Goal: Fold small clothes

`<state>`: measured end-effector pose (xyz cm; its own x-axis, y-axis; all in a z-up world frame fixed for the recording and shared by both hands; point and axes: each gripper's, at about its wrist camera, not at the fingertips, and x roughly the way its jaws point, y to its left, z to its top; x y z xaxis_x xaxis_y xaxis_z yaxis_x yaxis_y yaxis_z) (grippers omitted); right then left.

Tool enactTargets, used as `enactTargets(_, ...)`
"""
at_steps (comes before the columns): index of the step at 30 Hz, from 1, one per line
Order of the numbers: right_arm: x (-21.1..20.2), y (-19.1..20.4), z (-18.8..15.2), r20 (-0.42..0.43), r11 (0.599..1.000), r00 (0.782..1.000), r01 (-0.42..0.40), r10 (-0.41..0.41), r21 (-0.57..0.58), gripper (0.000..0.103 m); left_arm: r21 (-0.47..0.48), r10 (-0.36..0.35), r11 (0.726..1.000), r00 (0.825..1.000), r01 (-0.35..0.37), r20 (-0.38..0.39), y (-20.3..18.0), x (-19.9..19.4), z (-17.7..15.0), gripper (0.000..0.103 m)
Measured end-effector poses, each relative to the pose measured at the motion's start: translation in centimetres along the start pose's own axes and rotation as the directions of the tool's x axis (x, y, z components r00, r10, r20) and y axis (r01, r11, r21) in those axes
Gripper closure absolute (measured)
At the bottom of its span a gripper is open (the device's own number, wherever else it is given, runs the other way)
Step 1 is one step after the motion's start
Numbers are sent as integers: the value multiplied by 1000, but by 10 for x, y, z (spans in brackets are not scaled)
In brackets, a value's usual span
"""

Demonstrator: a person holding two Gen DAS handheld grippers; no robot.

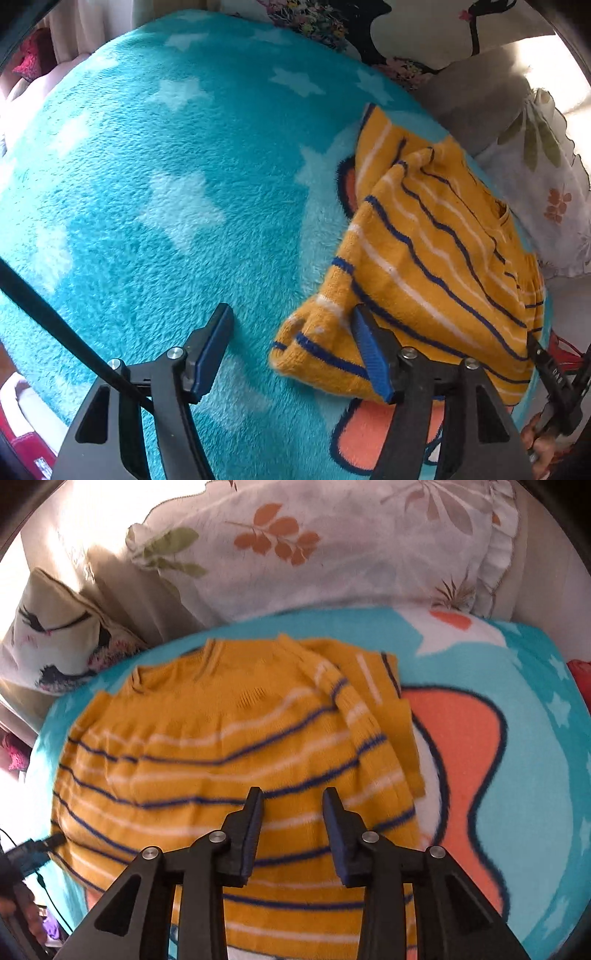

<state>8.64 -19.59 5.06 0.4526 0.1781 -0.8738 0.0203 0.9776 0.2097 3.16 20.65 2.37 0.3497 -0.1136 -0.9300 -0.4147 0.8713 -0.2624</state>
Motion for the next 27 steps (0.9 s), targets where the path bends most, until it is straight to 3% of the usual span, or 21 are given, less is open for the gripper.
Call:
enactTargets(6, -10, -21, -15, 9, 998, 998, 62, -62, -5, 64, 24, 0, 1000, 998, -1, 63, -3, -28, -20, 38)
enactTargets(11, -24, -54, -26, 5, 994, 998, 68, -68, 86, 59, 44, 40, 998, 983, -48, 177, -6, -64, -39, 38)
enactTargets(14, -40, -61, -33, 34, 994, 996, 85, -88, 75, 58, 70, 98, 990, 956, -122, 277, -11, -86, -55, 33)
enactTargets(16, -48, -64, -37, 47, 995, 996, 75, -78, 72, 57, 89, 152, 977, 923, -195, 353, -19, -100, -69, 27)
enactTargets(19, -60, -60, -47, 70, 997, 995, 65, -67, 38, 54, 92, 176, 968, 891, -234, 420, -25, -111, -82, 18)
enactTargets(22, -66, -53, -55, 82, 999, 995, 52, -51, -1, 52, 83, 197, 962, 874, -260, 445, -25, -119, -97, 13)
enactTargets(24, -65, -48, -59, 84, 999, 996, 39, -37, -28, 50, 95, 209, 956, 876, -276, 435, -25, -117, -102, 13)
enactTargets(27, -63, -41, -67, 73, 999, 997, 17, -13, -51, 49, 114, 234, 949, 897, -295, 375, -23, -112, -108, 13)
